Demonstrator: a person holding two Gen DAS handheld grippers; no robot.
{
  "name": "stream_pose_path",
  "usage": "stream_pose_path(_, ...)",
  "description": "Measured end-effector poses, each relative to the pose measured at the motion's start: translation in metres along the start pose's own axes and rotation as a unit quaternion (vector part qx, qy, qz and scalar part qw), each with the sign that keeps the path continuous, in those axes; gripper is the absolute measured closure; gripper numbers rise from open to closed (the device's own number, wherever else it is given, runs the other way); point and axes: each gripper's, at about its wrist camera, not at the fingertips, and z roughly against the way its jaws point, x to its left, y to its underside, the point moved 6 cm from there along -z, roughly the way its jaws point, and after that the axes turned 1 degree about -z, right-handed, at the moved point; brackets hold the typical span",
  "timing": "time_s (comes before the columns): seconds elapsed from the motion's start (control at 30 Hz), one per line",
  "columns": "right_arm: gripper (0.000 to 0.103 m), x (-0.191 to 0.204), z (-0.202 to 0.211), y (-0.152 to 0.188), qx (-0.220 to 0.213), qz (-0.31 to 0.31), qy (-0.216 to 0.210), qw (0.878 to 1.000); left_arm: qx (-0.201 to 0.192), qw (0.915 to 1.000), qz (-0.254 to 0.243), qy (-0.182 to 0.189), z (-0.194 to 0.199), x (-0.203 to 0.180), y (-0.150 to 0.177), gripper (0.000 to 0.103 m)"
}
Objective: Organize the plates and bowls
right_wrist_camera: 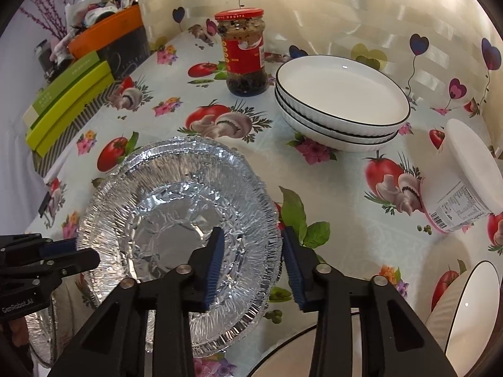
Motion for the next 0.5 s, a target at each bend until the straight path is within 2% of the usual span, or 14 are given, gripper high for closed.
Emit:
stream_pose_path(0.1,0.081,0.001,0.000,0.001,-0.002,0.008,0.008,1.000,-0.003,1.0000,0.003,-0.003,0.001,0.000,0.000,0.080)
stream_pose_path(0.2,0.087,0.002,0.003,0.001,-0.007,0.011,0.012,1.000,-0.007,1.0000,0.004,-0.003,0.003,0.001,-0.001,0.084)
stream_pose_path(0.5,0.093,0.014,0.012,0.002,-0.015,0.021,0.002,1.000,-0.015,0.9999,0.000,0.003,0.009,-0.002,-0.001,0.085)
